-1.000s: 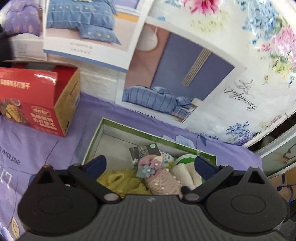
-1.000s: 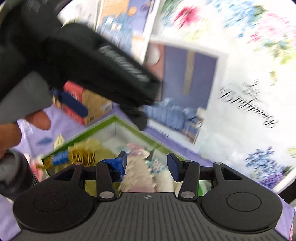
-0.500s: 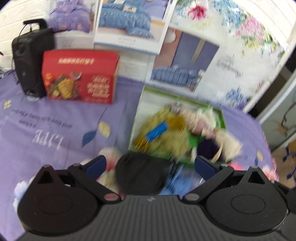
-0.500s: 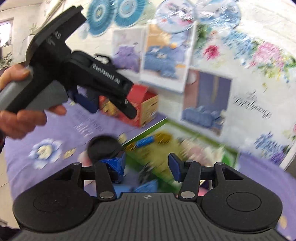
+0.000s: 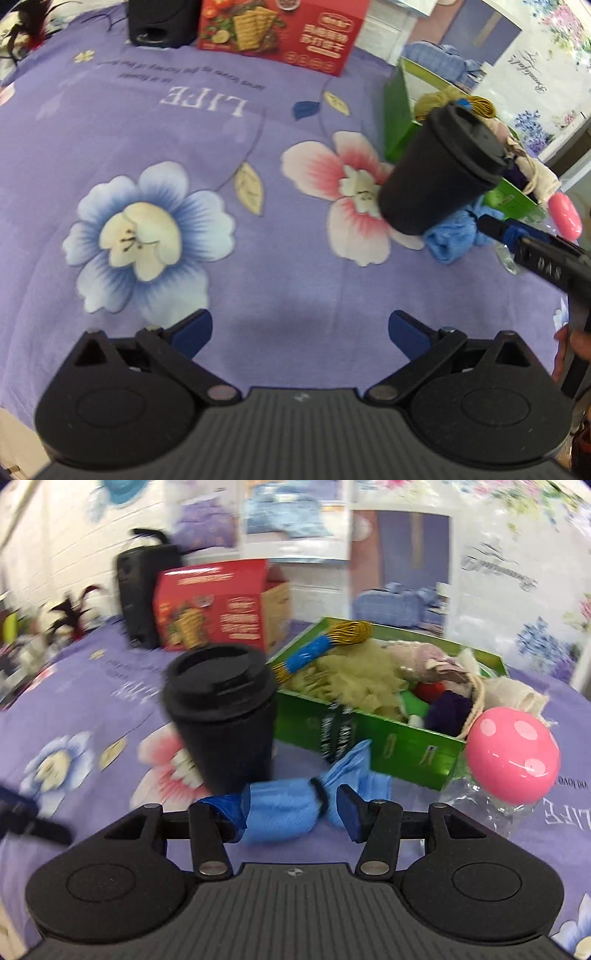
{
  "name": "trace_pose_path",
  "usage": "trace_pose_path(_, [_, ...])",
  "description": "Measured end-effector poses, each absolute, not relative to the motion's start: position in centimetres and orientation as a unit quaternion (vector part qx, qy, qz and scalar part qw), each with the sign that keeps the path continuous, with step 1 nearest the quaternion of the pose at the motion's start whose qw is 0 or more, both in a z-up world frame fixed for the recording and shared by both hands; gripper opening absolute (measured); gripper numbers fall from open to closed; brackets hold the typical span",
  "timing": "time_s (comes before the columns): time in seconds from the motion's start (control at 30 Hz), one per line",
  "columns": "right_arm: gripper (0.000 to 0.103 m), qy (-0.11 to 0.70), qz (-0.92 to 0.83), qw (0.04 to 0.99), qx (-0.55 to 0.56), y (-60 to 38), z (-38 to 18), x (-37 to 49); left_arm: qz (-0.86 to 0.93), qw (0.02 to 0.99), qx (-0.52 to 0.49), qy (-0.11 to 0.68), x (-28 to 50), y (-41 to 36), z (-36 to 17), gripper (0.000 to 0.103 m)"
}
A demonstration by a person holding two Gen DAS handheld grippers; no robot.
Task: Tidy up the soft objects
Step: 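Move the right gripper to the blue rolled towel and grasp it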
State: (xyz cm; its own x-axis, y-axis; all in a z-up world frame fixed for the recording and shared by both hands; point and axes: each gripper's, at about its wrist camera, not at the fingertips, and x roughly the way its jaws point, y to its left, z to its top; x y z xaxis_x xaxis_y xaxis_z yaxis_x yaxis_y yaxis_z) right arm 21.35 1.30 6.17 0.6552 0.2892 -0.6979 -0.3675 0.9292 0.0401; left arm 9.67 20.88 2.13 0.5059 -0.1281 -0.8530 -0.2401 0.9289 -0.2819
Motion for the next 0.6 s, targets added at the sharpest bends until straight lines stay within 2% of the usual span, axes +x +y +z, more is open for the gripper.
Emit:
trace_pose_path(0.33, [0.037,0.409,0.165,0.891,-0.111,2.0,5.2,24.9,0.033,0.843,-0.199,0.498,8.5,24.4,0.1,0.1])
trace_pose_path(0.6, [0.04,0.457,0.184,0.867,-0.073,1.6,2.9,26.5,0.044,0.846,-0.172,0.502,9.1,23.6,0.0,0.1])
